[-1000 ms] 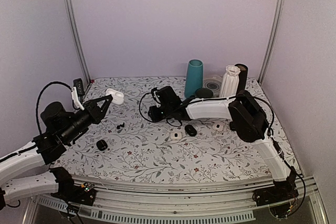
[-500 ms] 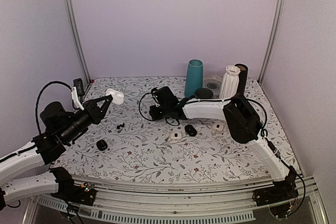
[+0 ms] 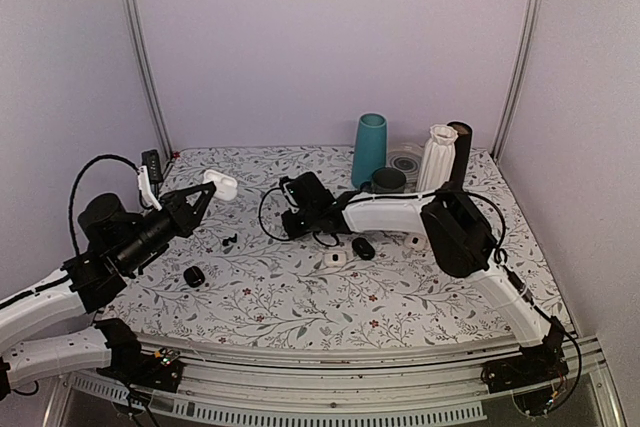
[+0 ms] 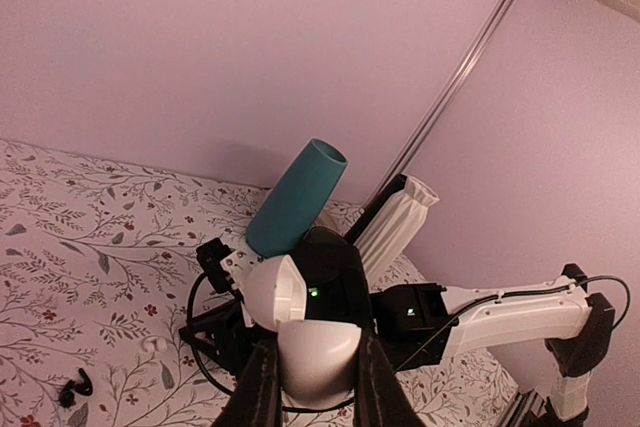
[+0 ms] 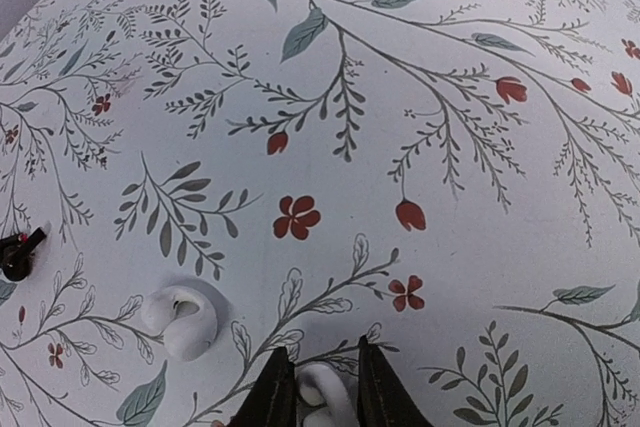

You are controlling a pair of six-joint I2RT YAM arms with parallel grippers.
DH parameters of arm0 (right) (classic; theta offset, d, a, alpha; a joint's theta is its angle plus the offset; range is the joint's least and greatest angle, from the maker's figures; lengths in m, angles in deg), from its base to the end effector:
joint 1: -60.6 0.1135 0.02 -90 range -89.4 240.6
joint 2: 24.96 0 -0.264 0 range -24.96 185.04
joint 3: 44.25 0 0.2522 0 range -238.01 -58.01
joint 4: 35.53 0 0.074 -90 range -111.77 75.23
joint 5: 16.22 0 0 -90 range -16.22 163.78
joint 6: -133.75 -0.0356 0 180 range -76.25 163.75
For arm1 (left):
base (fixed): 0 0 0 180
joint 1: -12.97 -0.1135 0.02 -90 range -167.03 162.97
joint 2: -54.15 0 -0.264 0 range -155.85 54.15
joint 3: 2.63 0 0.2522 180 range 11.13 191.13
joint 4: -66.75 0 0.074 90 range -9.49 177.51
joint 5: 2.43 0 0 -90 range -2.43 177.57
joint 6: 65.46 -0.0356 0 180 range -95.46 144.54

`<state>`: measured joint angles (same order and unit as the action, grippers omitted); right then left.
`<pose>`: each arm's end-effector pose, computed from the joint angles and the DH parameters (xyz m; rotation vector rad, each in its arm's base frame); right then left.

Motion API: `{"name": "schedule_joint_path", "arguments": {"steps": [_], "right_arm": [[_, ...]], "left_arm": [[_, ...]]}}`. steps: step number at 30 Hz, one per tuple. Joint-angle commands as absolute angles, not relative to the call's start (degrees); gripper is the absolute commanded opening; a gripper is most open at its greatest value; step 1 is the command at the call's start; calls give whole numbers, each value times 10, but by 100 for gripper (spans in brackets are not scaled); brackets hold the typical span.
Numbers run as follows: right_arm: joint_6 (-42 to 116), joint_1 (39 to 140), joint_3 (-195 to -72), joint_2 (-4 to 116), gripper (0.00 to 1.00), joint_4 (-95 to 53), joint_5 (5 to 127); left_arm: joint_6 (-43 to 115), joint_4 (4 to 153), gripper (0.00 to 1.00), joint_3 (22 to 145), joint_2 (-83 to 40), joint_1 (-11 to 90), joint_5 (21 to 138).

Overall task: Insert the wireless bluetooth earbuds into the charging case
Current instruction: Move the left earbud to the center of the board.

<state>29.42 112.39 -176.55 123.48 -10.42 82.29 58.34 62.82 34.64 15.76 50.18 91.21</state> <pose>0.3563 0.4441 0.1096 -0.6702 2.2199 0.4283 0.1404 -0.1038 0.2779 -0.0058 1.5973 -0.9325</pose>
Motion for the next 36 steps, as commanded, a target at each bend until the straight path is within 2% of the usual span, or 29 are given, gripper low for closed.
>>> {"name": "schedule_joint_path", "arguments": {"steps": [1, 6, 14, 24, 29, 36], "right_arm": [[307, 1130, -1719, 1217, 13, -74, 829], [291, 1131, -1592, 1128, 5, -147, 767], [230, 1138, -1386, 987, 4, -267, 646], [190, 1193, -1250, 906, 5, -302, 650], [175, 1194, -1232, 897, 9, -297, 658], [175, 1195, -1222, 892, 25, -293, 642]], "left_arm": [[575, 618, 0, 357, 154, 494, 911], [576, 612, 0, 355, 147, 494, 910], [586, 596, 0, 344, 138, 493, 902], [591, 584, 0, 334, 133, 492, 898], [595, 576, 0, 333, 124, 492, 892], [593, 576, 0, 333, 127, 491, 892]]}}
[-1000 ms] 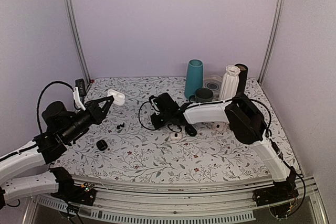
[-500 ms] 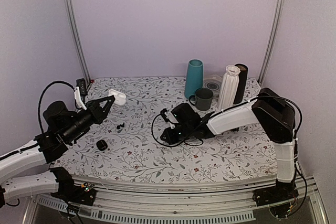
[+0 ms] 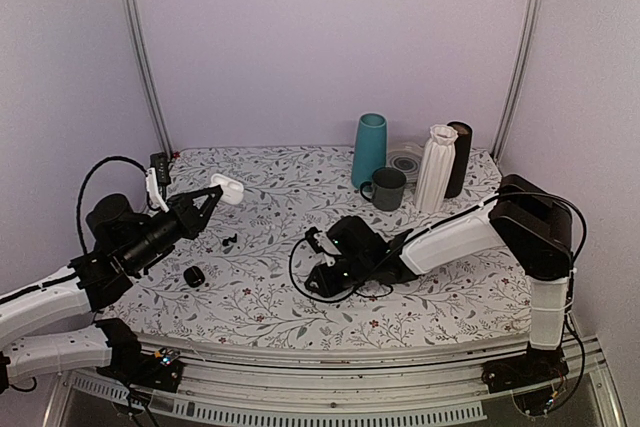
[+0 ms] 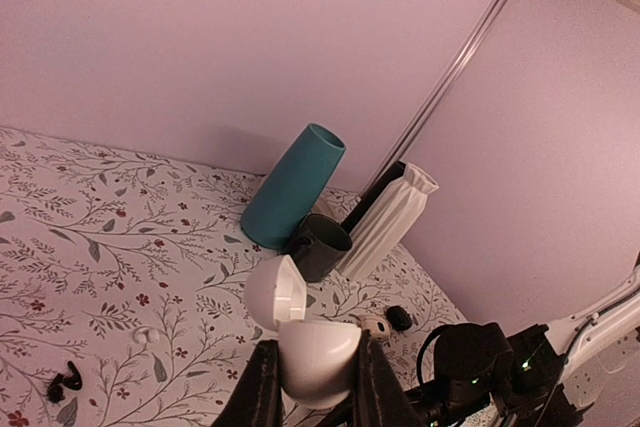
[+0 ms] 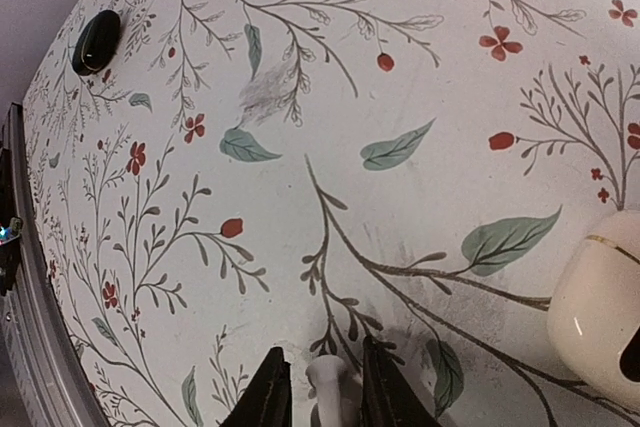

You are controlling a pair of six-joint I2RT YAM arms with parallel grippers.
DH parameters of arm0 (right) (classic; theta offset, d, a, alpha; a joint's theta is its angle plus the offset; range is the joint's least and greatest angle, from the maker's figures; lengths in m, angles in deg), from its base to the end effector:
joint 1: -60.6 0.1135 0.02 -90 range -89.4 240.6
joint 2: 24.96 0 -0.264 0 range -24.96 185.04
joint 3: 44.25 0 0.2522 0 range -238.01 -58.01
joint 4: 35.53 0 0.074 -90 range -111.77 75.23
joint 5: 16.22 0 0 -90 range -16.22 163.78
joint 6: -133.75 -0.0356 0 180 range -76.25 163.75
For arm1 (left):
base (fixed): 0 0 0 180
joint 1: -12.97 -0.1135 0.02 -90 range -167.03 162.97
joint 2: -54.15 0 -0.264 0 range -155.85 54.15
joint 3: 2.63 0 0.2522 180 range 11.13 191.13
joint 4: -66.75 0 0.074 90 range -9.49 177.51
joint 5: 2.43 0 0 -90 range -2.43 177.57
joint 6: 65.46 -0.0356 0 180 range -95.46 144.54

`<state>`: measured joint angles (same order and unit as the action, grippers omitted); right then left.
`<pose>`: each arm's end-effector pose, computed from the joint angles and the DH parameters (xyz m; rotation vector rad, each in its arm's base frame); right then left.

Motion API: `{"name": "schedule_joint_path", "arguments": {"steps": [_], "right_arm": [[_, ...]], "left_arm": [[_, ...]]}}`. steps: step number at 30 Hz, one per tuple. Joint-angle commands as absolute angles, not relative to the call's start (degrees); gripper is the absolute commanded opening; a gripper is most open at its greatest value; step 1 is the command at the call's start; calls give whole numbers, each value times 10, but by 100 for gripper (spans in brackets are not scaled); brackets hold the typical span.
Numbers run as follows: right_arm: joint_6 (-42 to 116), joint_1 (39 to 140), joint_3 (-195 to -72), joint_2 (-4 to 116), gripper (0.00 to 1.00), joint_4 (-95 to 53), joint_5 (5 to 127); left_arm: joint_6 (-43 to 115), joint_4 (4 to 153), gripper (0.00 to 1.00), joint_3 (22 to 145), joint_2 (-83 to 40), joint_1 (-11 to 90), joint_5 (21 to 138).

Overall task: Insert the wireless bluetooth earbuds into the charging case
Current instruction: Move the left earbud to the center of the board.

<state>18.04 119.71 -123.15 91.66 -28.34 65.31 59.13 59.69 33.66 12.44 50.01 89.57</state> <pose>0.2086 0.3589 0.1181 -0.8001 2.3968 0.8452 0.1472 -0.1096 0.2685 0.0056 1.6232 -0.9543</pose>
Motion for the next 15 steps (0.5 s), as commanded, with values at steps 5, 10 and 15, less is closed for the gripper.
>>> {"name": "schedule_joint_path", "arguments": {"steps": [5, 10, 15], "right_arm": [[176, 1196, -1220, 891, 31, -292, 630], [167, 1194, -1220, 889, 31, -289, 619], [159, 1192, -1219, 888, 30, -284, 619]], "left_arm": [[594, 577, 0, 331, 128, 492, 893], [594, 579, 0, 331, 130, 492, 893], [594, 579, 0, 329, 130, 492, 894]]}}
